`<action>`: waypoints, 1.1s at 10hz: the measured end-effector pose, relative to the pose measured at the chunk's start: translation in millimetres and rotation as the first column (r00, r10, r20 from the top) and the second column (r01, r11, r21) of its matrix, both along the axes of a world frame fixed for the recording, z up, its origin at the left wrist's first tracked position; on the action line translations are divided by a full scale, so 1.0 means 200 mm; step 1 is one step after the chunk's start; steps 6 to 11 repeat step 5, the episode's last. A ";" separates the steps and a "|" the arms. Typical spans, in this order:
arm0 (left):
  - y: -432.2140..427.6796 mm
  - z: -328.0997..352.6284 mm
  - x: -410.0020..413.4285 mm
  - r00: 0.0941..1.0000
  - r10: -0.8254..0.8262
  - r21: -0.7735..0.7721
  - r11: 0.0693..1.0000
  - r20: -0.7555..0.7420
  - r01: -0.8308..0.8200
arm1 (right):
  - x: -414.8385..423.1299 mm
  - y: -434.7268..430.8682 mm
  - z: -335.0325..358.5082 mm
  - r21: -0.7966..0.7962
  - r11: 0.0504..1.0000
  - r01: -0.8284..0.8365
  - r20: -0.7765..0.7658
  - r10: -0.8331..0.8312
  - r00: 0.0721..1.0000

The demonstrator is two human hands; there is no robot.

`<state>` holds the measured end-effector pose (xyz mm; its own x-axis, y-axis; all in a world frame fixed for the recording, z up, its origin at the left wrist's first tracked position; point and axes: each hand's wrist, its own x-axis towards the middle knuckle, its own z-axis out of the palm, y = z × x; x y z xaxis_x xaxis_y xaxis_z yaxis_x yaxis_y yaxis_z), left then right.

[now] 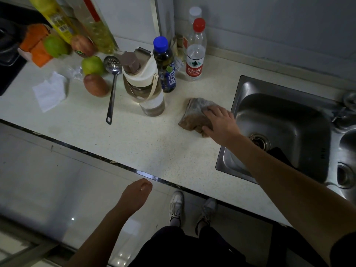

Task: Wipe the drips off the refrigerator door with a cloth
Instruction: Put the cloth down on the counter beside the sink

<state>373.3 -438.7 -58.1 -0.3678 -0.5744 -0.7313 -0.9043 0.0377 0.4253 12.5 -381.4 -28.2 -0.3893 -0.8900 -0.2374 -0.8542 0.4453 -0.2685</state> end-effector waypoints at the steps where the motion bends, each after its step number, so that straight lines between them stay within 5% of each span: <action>1: -0.01 -0.01 0.01 1.000 -0.007 0.002 1.000 0.006 0.007 | 0.05 0.00 0.07 -0.049 0.996 0.071 0.008 -0.071 0.997; 2: -0.02 -0.01 0.03 1.000 -0.027 0.001 1.000 0.008 0.027 | 0.11 0.05 0.07 -0.083 0.984 0.157 0.000 -0.158 0.987; 4: -0.01 0.01 0.12 0.997 -0.063 0.013 0.998 -0.035 0.063 | 0.12 0.10 0.07 0.127 0.985 0.120 0.147 -0.138 0.979; 11: -0.01 -0.01 0.19 0.996 -0.055 0.034 0.998 -0.063 0.058 | 0.14 0.15 0.09 0.041 0.977 0.209 0.208 -0.213 0.955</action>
